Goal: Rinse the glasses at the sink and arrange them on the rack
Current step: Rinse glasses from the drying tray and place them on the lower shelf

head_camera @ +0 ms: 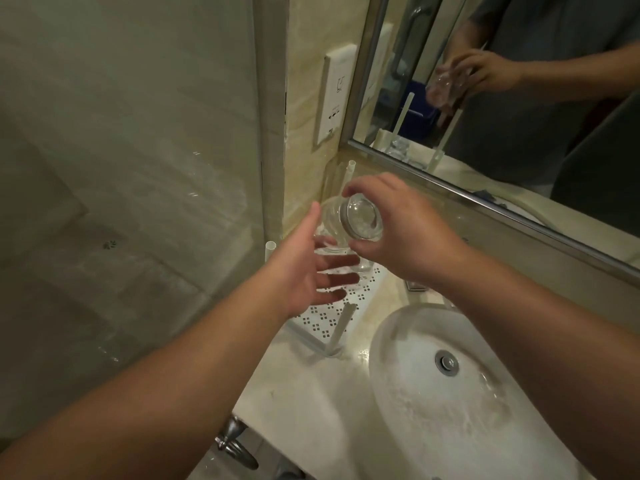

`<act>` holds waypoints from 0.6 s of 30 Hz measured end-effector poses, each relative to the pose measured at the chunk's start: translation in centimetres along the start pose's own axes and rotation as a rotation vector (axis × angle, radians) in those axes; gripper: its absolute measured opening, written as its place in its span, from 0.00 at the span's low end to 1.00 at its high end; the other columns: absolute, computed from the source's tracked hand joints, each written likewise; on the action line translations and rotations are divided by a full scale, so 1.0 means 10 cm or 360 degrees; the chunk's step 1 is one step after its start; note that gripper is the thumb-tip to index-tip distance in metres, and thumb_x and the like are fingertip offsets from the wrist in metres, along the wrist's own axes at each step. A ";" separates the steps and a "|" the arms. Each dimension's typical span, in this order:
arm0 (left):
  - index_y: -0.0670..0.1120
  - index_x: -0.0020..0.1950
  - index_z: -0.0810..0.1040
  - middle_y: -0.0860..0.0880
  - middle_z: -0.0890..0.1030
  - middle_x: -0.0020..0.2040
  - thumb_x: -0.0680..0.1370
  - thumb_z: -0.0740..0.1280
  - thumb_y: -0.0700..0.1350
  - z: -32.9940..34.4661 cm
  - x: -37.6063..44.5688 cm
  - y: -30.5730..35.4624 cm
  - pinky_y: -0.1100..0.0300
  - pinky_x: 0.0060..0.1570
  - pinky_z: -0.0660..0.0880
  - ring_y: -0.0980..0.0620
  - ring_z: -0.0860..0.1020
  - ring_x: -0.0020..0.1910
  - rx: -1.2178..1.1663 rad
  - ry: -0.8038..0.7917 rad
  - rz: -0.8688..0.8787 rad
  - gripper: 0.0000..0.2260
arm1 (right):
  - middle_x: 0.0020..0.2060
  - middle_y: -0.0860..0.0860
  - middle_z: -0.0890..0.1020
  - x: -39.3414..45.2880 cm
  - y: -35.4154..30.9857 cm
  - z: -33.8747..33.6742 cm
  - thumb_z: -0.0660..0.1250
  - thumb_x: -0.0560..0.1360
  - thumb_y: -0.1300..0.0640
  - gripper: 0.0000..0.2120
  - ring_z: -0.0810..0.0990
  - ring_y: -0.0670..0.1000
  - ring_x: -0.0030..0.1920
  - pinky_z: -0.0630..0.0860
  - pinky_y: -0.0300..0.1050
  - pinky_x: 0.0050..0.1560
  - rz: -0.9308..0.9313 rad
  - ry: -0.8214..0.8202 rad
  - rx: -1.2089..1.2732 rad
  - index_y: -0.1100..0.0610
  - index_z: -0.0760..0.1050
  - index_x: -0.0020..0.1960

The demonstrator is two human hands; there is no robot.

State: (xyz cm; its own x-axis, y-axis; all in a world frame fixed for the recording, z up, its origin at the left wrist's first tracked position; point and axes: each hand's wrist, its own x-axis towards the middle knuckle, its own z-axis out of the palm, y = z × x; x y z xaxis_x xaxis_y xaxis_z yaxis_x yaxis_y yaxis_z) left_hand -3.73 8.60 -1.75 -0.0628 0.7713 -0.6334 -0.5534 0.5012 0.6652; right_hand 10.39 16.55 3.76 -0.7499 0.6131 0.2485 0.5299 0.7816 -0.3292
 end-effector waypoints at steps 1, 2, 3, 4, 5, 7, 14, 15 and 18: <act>0.45 0.63 0.73 0.43 0.86 0.49 0.71 0.60 0.75 0.02 -0.04 0.06 0.45 0.51 0.79 0.40 0.85 0.47 -0.0083 -0.0021 0.0000 0.37 | 0.58 0.41 0.72 -0.01 -0.02 -0.02 0.77 0.67 0.52 0.29 0.76 0.48 0.54 0.78 0.52 0.51 -0.0013 0.0032 0.0009 0.40 0.68 0.62; 0.44 0.63 0.73 0.42 0.86 0.47 0.71 0.62 0.74 0.05 -0.08 0.10 0.45 0.50 0.80 0.39 0.85 0.46 -0.0176 -0.0036 -0.0005 0.37 | 0.59 0.41 0.72 -0.03 -0.04 -0.03 0.77 0.67 0.53 0.29 0.76 0.49 0.53 0.79 0.53 0.50 -0.0027 0.0059 0.0018 0.40 0.68 0.62; 0.43 0.62 0.73 0.42 0.85 0.46 0.70 0.65 0.73 0.09 -0.12 0.14 0.45 0.48 0.80 0.39 0.85 0.45 -0.0268 -0.0045 -0.0015 0.37 | 0.59 0.41 0.71 -0.04 -0.06 -0.03 0.77 0.67 0.53 0.29 0.77 0.50 0.52 0.79 0.54 0.48 -0.0042 0.0084 0.0021 0.40 0.67 0.62; 0.43 0.63 0.72 0.41 0.85 0.46 0.70 0.67 0.72 0.12 -0.15 0.17 0.44 0.47 0.80 0.39 0.85 0.44 -0.0352 -0.0054 -0.0029 0.37 | 0.58 0.42 0.71 -0.06 -0.08 -0.03 0.77 0.67 0.54 0.29 0.77 0.51 0.50 0.79 0.55 0.46 -0.0054 0.0105 0.0018 0.41 0.67 0.62; 0.43 0.65 0.72 0.40 0.84 0.49 0.69 0.69 0.71 0.14 -0.19 0.19 0.44 0.45 0.80 0.39 0.85 0.44 -0.0421 -0.0067 -0.0044 0.38 | 0.58 0.42 0.70 -0.08 -0.09 -0.03 0.76 0.67 0.55 0.28 0.77 0.52 0.49 0.79 0.55 0.44 -0.0063 0.0123 0.0013 0.42 0.67 0.62; 0.43 0.68 0.71 0.39 0.81 0.57 0.69 0.70 0.70 0.20 -0.23 0.21 0.43 0.43 0.81 0.39 0.85 0.46 -0.0516 -0.0113 -0.0064 0.39 | 0.58 0.42 0.69 -0.11 -0.12 -0.04 0.77 0.67 0.56 0.29 0.77 0.52 0.46 0.79 0.55 0.41 -0.0078 0.0153 -0.0011 0.43 0.68 0.63; 0.46 0.69 0.75 0.36 0.81 0.55 0.72 0.73 0.61 0.29 -0.33 0.23 0.44 0.39 0.81 0.37 0.85 0.41 -0.0628 -0.0219 -0.0024 0.31 | 0.58 0.46 0.68 -0.27 -0.23 -0.04 0.77 0.67 0.59 0.31 0.76 0.50 0.39 0.78 0.52 0.32 -0.0022 0.0209 -0.0095 0.43 0.67 0.63; 0.47 0.68 0.76 0.37 0.81 0.56 0.73 0.73 0.60 0.30 -0.35 0.22 0.44 0.39 0.81 0.37 0.85 0.41 -0.0621 -0.0222 -0.0009 0.29 | 0.58 0.46 0.67 -0.28 -0.25 -0.05 0.77 0.67 0.58 0.30 0.76 0.50 0.39 0.79 0.52 0.33 -0.0024 0.0207 -0.0079 0.43 0.67 0.63; 0.44 0.54 0.84 0.39 0.85 0.48 0.76 0.71 0.55 0.29 -0.39 0.22 0.45 0.38 0.82 0.40 0.85 0.40 -0.0579 -0.0276 0.0103 0.16 | 0.58 0.42 0.66 -0.34 -0.26 -0.09 0.76 0.68 0.50 0.30 0.76 0.45 0.45 0.80 0.47 0.38 0.0003 0.0184 0.0081 0.40 0.66 0.64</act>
State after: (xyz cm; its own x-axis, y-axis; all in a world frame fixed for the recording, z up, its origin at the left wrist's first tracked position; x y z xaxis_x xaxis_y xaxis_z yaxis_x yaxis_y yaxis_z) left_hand -2.26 7.84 3.35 0.0166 0.8671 -0.4979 -0.8124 0.3019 0.4989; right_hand 11.96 12.53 4.56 -0.6968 0.6261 0.3500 0.5083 0.7753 -0.3750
